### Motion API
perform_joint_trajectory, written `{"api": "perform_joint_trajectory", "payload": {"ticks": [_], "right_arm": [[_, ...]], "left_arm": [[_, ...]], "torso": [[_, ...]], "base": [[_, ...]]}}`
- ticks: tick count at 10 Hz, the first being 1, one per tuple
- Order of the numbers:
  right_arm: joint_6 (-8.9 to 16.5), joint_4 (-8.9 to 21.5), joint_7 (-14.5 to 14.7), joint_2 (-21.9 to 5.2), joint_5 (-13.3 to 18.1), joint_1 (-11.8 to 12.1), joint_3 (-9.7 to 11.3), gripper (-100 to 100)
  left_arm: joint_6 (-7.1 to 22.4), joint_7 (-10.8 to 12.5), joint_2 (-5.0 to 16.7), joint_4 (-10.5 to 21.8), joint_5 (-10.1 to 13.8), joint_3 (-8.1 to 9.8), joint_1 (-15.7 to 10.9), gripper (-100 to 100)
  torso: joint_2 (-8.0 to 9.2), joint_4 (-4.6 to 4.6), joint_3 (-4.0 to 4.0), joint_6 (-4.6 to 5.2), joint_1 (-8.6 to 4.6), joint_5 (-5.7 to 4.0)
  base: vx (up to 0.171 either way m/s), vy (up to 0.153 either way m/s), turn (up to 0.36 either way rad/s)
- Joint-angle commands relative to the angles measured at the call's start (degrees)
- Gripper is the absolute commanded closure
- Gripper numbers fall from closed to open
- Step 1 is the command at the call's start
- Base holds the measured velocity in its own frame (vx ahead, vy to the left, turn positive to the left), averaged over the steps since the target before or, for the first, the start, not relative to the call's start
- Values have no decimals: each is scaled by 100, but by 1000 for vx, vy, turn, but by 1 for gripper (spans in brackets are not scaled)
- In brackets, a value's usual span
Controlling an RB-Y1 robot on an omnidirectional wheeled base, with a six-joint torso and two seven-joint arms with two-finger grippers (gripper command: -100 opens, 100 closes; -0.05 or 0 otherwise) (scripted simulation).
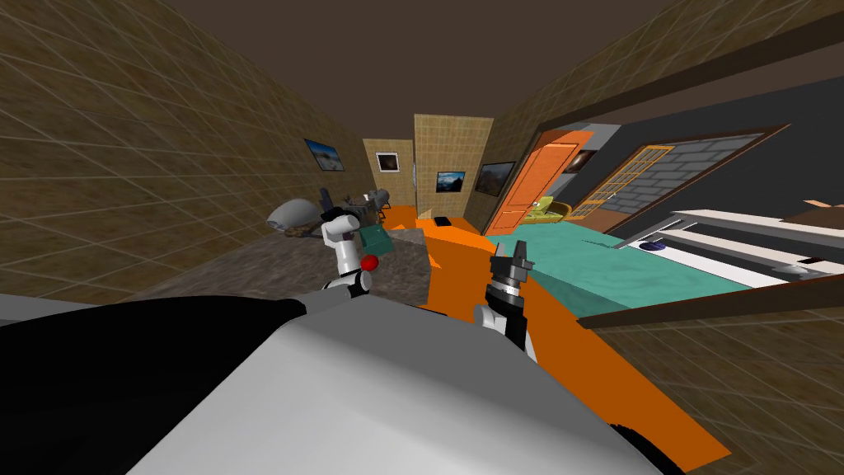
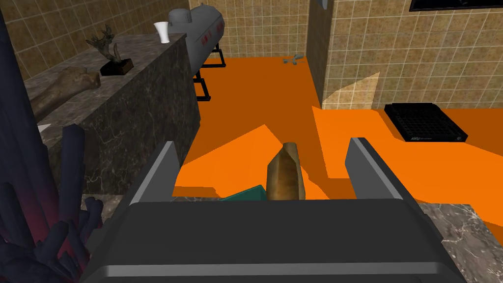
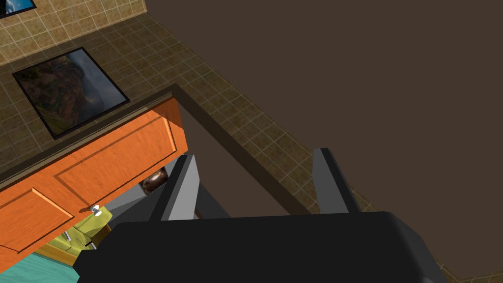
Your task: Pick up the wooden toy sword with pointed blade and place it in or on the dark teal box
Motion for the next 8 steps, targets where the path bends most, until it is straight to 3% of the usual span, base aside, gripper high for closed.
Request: {"api": "perform_joint_trajectory", "payload": {"ticks": [1, 6, 7, 8], "right_arm": [[0, 0, 0, 0, 0, 0, 0, 0], [0, 0, 0, 0, 0, 0, 0, 0], [0, 0, 0, 0, 0, 0, 0, 0], [0, 0, 0, 0, 0, 0, 0, 0]], "left_arm": [[215, 68, 129, -83, -30, 7, -107, -100], [832, 260, 439, -434, -127, 22, -356, -100], [717, 225, 374, -401, -106, 19, -290, -100], [734, 231, 381, -403, -107, 19, -296, 0]], "torso": [[0, 0, 0, 0, 0, 0], [0, 0, 0, 0, 1, 0], [0, 0, 0, 0, 3, 1], [0, -1, 0, -1, 8, 2]], "base": [[8, -29, -8], [6, -27, -16], [2, -8, 3], [0, 0, 0]]}}
